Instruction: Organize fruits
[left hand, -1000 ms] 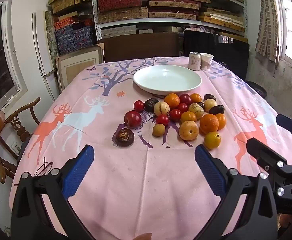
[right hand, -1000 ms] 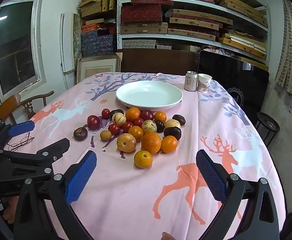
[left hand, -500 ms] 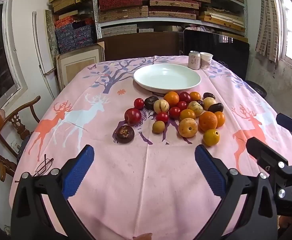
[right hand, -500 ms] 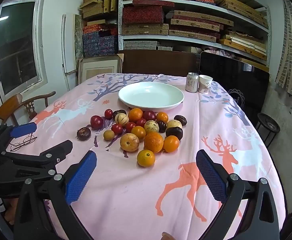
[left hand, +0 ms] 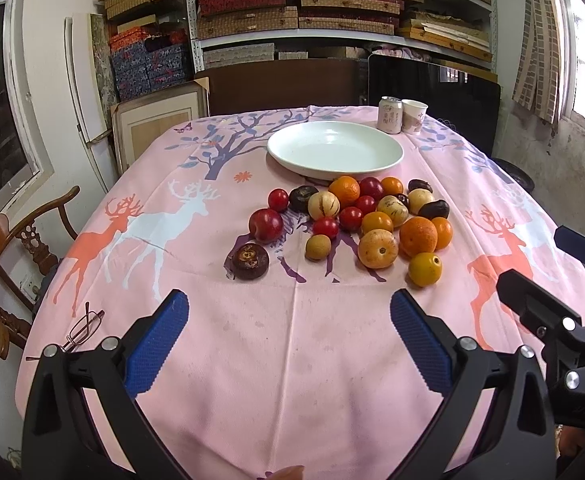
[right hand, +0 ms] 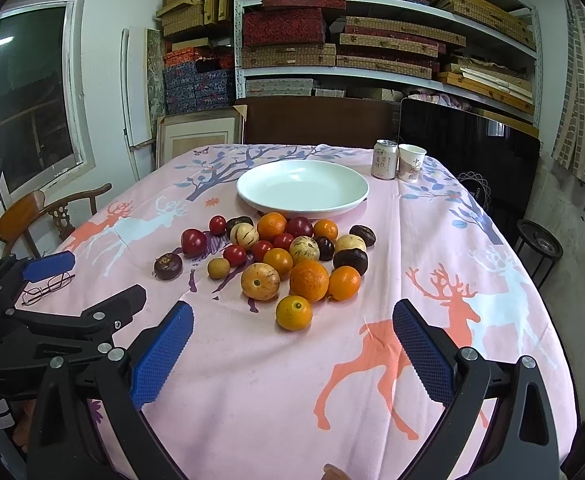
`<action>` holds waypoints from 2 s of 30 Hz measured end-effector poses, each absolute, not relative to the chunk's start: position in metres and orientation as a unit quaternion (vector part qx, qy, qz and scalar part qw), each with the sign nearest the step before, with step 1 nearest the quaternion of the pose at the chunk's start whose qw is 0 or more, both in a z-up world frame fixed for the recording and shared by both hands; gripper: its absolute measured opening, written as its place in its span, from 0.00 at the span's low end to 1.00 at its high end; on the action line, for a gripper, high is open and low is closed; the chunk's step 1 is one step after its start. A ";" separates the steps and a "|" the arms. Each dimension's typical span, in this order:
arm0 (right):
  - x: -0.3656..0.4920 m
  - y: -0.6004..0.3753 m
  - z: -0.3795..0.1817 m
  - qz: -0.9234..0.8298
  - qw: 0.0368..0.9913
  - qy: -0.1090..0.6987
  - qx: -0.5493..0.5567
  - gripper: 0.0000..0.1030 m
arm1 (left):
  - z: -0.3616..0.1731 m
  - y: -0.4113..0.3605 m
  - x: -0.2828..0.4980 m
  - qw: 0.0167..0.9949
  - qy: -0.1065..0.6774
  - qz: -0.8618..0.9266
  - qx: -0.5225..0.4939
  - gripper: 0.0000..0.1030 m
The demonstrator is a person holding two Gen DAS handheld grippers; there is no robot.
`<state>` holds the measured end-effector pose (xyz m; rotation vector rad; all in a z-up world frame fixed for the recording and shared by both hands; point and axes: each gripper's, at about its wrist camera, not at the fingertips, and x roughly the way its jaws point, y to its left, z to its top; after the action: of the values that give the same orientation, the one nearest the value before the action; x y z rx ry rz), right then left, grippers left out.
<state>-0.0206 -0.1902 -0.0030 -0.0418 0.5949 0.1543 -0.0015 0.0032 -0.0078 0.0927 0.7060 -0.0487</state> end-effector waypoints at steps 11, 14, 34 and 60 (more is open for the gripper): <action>-0.020 -0.188 -0.006 0.077 0.952 0.296 -0.019 0.97 | -0.014 0.006 0.001 0.935 0.353 -0.023 0.041 0.96; -0.019 -0.187 -0.009 0.078 0.951 0.298 -0.019 0.97 | -0.015 0.005 0.001 0.934 0.353 -0.024 0.041 0.96; -0.017 -0.185 -0.014 0.079 0.950 0.302 -0.015 0.97 | -0.020 0.003 0.003 0.932 0.358 -0.023 0.041 0.96; -0.015 -0.183 -0.019 0.082 0.948 0.307 -0.009 0.97 | -0.028 0.002 0.001 0.931 0.362 -0.023 0.042 0.96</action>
<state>-0.0151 -0.1834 -0.0193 -0.0190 0.6250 0.1664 0.0014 0.0024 -0.0284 0.0863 0.7417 -0.0469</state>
